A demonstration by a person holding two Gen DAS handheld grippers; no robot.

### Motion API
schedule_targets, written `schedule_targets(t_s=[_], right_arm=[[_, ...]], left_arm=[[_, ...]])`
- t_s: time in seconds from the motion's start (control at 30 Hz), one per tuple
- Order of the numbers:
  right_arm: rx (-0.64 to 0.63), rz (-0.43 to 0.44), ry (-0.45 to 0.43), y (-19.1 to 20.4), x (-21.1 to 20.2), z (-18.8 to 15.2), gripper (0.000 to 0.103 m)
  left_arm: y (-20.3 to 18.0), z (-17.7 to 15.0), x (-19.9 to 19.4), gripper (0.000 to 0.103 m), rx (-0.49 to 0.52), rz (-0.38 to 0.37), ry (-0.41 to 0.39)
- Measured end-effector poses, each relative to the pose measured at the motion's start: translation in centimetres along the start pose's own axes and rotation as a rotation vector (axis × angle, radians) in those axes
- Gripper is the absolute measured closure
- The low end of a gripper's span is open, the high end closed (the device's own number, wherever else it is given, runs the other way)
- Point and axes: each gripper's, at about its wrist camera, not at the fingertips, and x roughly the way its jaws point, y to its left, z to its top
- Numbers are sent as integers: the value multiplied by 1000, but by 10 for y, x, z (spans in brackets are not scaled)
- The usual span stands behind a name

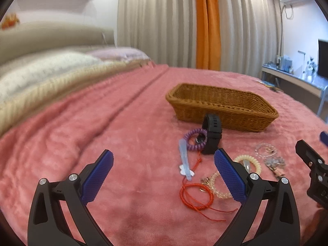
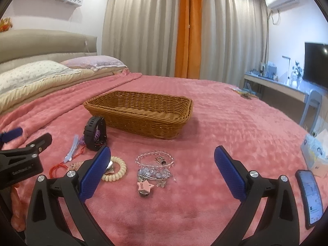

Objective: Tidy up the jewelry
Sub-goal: 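Grasp the orange cord bracelet with the left tool while the right tool grasps the pink star keychain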

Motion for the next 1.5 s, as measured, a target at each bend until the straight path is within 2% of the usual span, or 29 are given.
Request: schedule_targets(t_s=[0.1, 0.3, 0.4, 0.5, 0.63, 0.67, 0.87, 1.0, 1.13, 1.43, 1.47, 1.5], right_arm=[[53, 22, 21, -11, 4, 1, 14], [122, 57, 123, -31, 15, 7, 28], [124, 70, 182, -38, 22, 10, 38], [108, 89, 242, -46, 28, 9, 48], [95, 106, 301, -58, 35, 6, 63], [97, 111, 316, -59, 38, 5, 65], [81, 179, 411, -49, 64, 5, 66], [64, 242, 444, -38, 68, 2, 66], [78, 306, 480, -28, 54, -15, 66], [25, 269, 528, 1, 70, -19, 66], [12, 258, 528, 2, 70, -19, 69], [0, 250, 526, 5, 69, -20, 80]], left_arm=[[20, 6, 1, 8, -60, -114, 49], [44, 19, -7, 12, -49, -212, 118], [49, 19, -3, 24, -74, -286, 192], [41, 14, 10, 34, -31, -303, 279], [29, 2, 25, 63, -1, -315, 384], [28, -1, 30, 67, -9, -328, 406], [19, -13, 46, 69, -11, -338, 466], [11, -15, 48, 69, 21, -311, 465], [7, -18, 47, 69, 43, -290, 442], [3, -18, 45, 69, 62, -272, 432], [2, -18, 45, 69, 67, -269, 430], [1, -19, 44, 69, 74, -265, 426]])
